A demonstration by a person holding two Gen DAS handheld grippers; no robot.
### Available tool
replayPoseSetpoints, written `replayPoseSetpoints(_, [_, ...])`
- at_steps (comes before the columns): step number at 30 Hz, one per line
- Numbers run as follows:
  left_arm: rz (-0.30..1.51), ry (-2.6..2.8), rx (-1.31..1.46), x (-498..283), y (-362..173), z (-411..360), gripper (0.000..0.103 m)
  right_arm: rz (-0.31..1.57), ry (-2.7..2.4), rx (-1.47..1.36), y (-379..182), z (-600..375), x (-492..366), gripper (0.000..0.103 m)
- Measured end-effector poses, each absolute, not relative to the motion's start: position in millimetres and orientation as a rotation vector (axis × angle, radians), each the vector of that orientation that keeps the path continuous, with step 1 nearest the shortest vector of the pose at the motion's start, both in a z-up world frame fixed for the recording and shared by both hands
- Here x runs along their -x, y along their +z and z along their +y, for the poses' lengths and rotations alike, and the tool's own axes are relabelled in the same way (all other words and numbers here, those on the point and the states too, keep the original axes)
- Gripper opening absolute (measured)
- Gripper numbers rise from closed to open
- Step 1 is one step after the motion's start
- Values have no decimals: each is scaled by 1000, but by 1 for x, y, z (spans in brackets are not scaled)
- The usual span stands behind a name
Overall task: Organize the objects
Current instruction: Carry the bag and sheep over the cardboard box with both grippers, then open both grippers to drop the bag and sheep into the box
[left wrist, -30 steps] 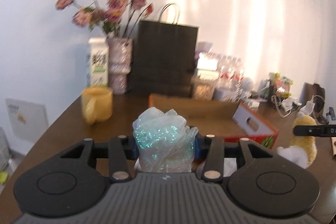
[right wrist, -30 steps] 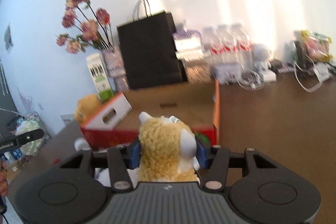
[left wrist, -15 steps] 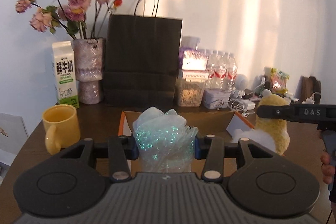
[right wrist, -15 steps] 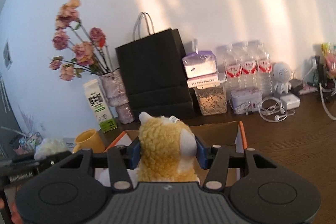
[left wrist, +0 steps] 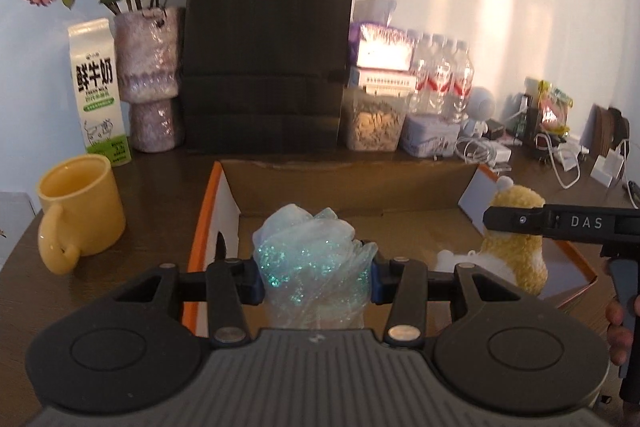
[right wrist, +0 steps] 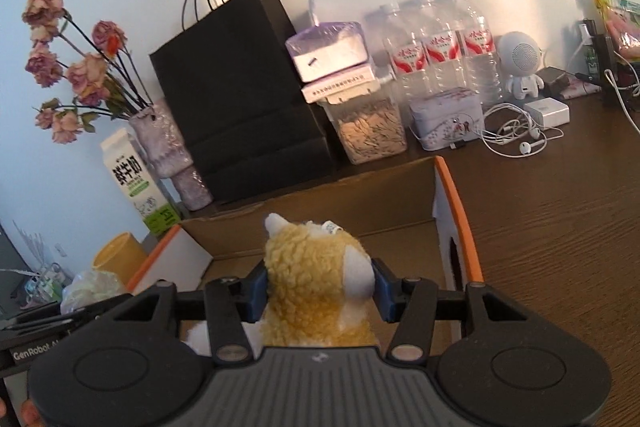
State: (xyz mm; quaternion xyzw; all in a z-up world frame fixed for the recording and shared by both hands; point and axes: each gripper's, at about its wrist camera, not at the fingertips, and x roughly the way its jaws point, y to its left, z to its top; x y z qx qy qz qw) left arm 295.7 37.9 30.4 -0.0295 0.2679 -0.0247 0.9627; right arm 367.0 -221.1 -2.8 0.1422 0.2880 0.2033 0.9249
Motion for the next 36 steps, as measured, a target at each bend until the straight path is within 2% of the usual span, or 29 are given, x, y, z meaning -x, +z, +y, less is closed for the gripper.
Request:
replayPoseSetpoints(2, [552,-51,52,-299,26,36,52,588,399,-262,-5,-219,-367,52])
replayPoseSetpoints(4, [548,-41,40,-300,24,34,77,588,385,-228,-6,-217,-366,57])
replayPoseSetpoints(5, [538,-31,35,-299,24,34,97,585,376,-209,-6,-215,-365,71])
replayPoseSetpoints(6, [522,-14,28,-298,25,32,103,579,373,-195,-6,-214,-365,83])
replayPoseSetpoints(7, [501,5,19,-296,25,31,103,572,368,-182,-6,-213,-363,102])
replayPoseSetpoints(8, [497,13,8,-295,26,30,103,564,361,-171,-5,-212,-362,103])
replayPoseSetpoints(25, [485,30,10,-279,37,34,103,508,349,-107,11,-206,-344,103])
replayPoseSetpoints(36, [435,30,20,-241,55,30,103,443,371,-53,30,-208,-304,103])
